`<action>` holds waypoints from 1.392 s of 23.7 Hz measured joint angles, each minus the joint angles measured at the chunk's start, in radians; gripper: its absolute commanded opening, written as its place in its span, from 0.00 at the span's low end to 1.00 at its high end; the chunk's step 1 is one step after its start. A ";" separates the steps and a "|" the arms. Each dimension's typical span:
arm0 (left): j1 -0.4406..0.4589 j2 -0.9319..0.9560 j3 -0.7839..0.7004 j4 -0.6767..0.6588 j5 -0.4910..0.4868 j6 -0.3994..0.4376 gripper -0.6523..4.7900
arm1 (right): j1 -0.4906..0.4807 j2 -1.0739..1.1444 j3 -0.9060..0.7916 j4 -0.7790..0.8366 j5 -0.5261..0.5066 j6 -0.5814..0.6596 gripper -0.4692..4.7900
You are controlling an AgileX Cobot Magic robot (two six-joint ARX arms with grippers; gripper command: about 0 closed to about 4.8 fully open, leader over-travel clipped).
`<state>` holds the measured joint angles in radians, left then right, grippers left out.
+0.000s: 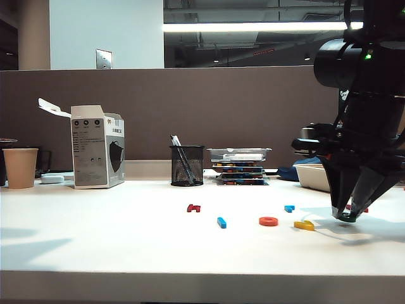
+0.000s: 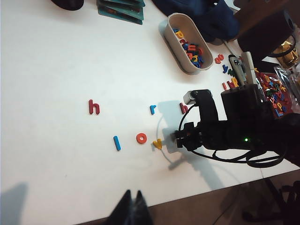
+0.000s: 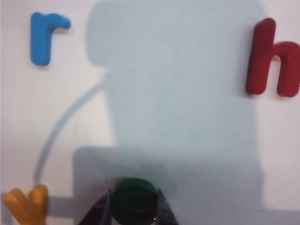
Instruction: Select the appropriate letters from the row of letter magnets placed on the table to arrange into the word "love".
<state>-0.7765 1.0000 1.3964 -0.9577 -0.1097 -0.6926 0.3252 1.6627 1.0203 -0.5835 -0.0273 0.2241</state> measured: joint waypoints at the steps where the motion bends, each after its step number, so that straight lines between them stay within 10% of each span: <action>1: 0.000 0.000 0.000 0.000 0.000 0.000 0.11 | 0.000 0.000 0.000 0.000 0.000 0.007 0.24; 33: 0.000 0.000 0.000 0.000 0.000 0.000 0.11 | 0.001 -0.001 0.013 -0.035 -0.056 0.032 0.42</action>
<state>-0.7765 1.0004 1.3964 -0.9577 -0.1097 -0.6926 0.3264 1.6619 1.0332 -0.6189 -0.0837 0.2565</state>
